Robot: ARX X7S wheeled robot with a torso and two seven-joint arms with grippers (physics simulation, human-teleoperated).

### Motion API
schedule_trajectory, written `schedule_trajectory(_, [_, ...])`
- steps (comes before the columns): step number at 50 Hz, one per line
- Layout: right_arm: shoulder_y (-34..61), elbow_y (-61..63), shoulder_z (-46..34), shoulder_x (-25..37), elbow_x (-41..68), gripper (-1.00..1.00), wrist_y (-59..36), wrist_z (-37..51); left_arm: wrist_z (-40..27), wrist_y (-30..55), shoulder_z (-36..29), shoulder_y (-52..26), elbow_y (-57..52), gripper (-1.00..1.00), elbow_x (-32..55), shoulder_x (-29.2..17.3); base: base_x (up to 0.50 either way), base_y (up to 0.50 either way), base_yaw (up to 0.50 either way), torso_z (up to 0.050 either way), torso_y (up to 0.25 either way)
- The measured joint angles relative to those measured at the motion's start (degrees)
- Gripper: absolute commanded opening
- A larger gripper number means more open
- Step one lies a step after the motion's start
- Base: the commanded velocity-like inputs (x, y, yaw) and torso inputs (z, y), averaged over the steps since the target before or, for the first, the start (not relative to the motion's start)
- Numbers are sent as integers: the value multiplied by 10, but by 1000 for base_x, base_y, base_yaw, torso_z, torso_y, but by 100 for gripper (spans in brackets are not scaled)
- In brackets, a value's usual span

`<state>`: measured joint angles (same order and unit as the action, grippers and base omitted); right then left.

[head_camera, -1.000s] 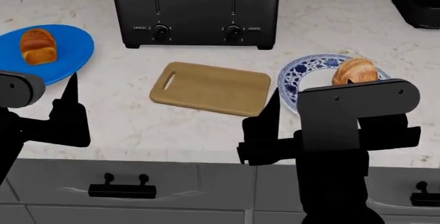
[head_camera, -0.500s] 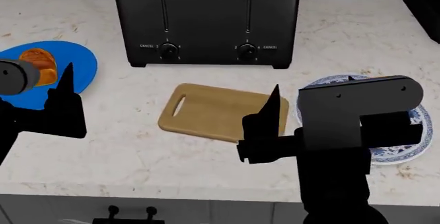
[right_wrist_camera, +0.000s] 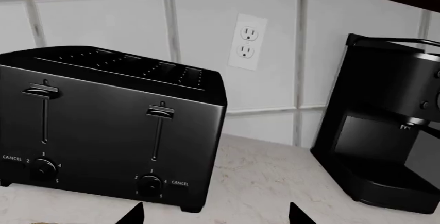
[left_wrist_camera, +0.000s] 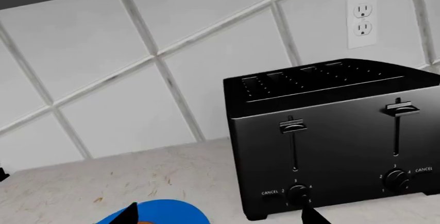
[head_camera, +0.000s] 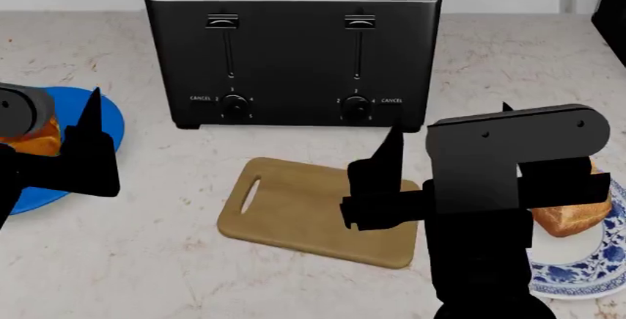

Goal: Place all breads on the cutting board.

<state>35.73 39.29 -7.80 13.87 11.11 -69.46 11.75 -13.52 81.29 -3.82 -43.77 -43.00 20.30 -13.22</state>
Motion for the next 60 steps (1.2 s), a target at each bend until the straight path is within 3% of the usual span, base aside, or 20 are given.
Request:
schedule_trajectory(42, [-6, -15, 6, 0, 11, 100, 21, 5, -11, -7, -6, 3, 6, 100, 11, -6, 243, 57, 0, 0, 1])
schedule_trajectory(60, [-1, -15, 13, 2, 18, 100, 4, 8, -14, -23, -8, 18, 9, 100, 13, -13, 15, 0, 0, 0, 1])
